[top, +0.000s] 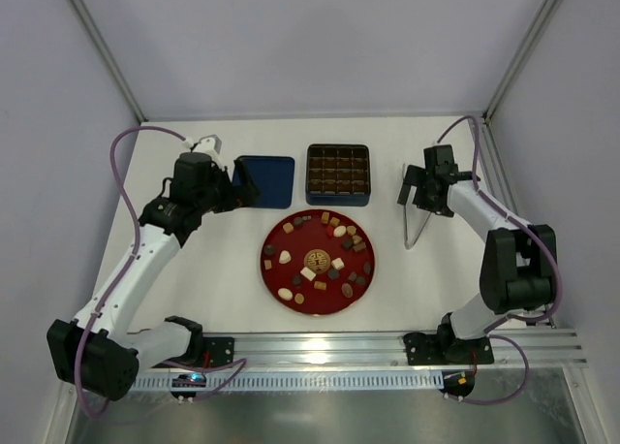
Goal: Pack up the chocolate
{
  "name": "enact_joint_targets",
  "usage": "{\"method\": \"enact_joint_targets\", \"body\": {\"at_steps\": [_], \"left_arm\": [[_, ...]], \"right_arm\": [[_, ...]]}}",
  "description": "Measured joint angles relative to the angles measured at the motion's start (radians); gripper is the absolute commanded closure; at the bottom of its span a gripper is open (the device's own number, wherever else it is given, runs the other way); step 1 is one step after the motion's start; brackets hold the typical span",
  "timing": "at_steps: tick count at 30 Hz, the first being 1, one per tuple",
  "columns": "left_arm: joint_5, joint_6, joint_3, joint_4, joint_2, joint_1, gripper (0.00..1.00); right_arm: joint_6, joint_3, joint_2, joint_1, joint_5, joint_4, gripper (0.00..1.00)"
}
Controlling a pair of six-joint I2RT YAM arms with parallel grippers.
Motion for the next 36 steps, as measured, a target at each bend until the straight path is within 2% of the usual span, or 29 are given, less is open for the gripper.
{"method": "enact_joint_targets", "body": {"at_steps": [18,36], "left_arm": [[0.003,0.002,0.000,0.000,-0.010,0.000,0.00],[0.001,0.003,0.000,-0.001,-0.010,0.000,0.00]], "right_arm": [[0.001,0.023,0.164,0.000,-0.014,0.036,0.01],[0.003,0.018,0.214,0.000,-0.030,0.081,0.25]]}}
